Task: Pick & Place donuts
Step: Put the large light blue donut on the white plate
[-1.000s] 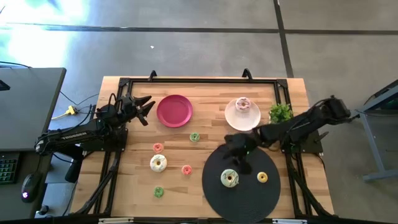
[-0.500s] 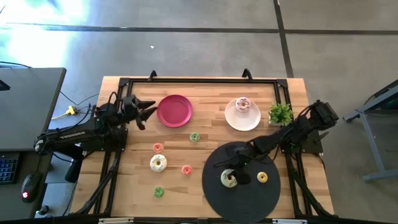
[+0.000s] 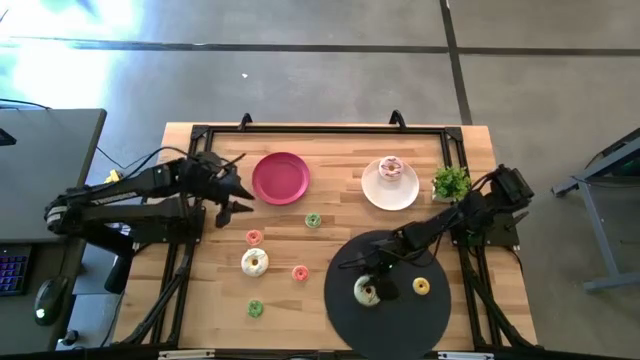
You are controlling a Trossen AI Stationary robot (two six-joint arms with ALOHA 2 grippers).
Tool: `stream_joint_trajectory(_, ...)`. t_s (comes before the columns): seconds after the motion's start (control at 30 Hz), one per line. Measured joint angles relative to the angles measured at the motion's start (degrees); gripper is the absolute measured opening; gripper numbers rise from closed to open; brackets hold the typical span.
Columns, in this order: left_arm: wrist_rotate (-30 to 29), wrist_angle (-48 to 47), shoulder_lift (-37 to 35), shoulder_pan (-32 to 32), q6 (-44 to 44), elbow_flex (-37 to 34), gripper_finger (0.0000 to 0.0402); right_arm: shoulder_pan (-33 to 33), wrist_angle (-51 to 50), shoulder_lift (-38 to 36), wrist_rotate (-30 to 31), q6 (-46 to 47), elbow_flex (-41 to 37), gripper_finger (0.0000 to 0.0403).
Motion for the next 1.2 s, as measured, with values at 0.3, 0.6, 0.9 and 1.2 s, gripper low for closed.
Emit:
stream_joint_trajectory(0.3,0.0,1.0,4.9,-1.4,0.6,0.1,0.0168,-2.6,-0.5,-3.3,-2.4,-0.8,0.6,0.0049)
stream_joint_trajectory(0.6,-1.1,1.9,6.6,-1.4,0.6,0.1,0.0168,-9.6,-14.6,-19.4,5.8,-2.3,1.7,0.0035)
stream_joint_trajectory(0.9,-1.2,7.0,6.6,-1.4,0.6,0.1,0.0168,-21.0,-25.8,-30.0,57.1,-3.7,0.0,0.0013)
stream_joint_trajectory(1.2,-1.2,7.1,6.6,-1.4,0.2,0.0,0.0168,-34.7,-14.1,-28.5,36.5,0.1,-9.9,0.0016)
